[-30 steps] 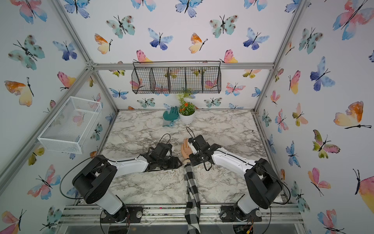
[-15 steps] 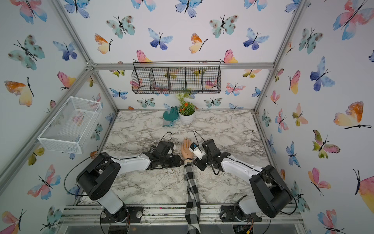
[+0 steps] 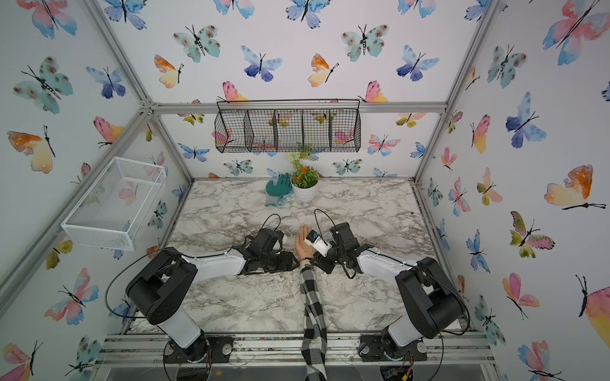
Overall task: Take off the watch
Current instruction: Untie the watch from the hand.
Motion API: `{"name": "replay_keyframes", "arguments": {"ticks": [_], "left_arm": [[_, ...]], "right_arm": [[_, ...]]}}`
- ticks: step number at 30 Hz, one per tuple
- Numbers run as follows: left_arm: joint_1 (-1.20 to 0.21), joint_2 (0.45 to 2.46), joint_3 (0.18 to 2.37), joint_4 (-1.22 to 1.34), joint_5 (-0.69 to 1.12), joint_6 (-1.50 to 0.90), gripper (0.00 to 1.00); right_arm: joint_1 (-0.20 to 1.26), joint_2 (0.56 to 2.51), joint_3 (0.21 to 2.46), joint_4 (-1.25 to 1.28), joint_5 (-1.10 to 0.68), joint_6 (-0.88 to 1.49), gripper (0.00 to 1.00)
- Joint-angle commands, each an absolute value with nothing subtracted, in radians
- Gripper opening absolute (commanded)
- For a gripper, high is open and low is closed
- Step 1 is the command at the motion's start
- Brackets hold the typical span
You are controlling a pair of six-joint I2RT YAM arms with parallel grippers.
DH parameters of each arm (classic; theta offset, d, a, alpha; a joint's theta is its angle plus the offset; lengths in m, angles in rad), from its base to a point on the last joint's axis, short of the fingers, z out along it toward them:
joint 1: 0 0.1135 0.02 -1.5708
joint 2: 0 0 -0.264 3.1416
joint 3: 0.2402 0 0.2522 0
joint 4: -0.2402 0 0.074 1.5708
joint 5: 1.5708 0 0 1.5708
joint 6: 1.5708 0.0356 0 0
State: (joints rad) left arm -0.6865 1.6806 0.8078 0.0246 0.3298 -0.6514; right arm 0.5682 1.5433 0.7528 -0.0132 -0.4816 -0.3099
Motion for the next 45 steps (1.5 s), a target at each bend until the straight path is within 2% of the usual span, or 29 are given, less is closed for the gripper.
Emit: {"name": "replay_keyframes", "arguments": {"ticks": [1,12,18,30,38,45], "left_arm": [[-0.679,1.712,0.798,-0.037,0.307,-0.646,0.64],[-0.678,1.710,0.807,-0.044,0.299,-0.646,0.64],[-0.678,1.716,0.807,-0.044,0.305,-0.641,0.64],[-0.676,1.727,0.821,-0.044,0.311,-0.639,0.64],[-0.676,1.730,0.824,-0.044,0.310,-0.643,0.64],[-0.676,1.732,0.821,-0.044,0.310,-0.641,0.64]], "right_arm": [[0.563,1.565,0.790,-0.012,-0.535,-0.348,0.33],[0.562,1.638,0.872,-0.156,-0.585,-0.406,0.35],[0.561,1.607,0.850,-0.160,-0.563,-0.371,0.40],[0.555,1.638,0.845,-0.187,-0.587,-0.360,0.42],[0.555,1.706,0.892,-0.231,-0.628,-0.374,0.39],[0.556,1.723,0.905,-0.262,-0.644,-0.364,0.29]]}}
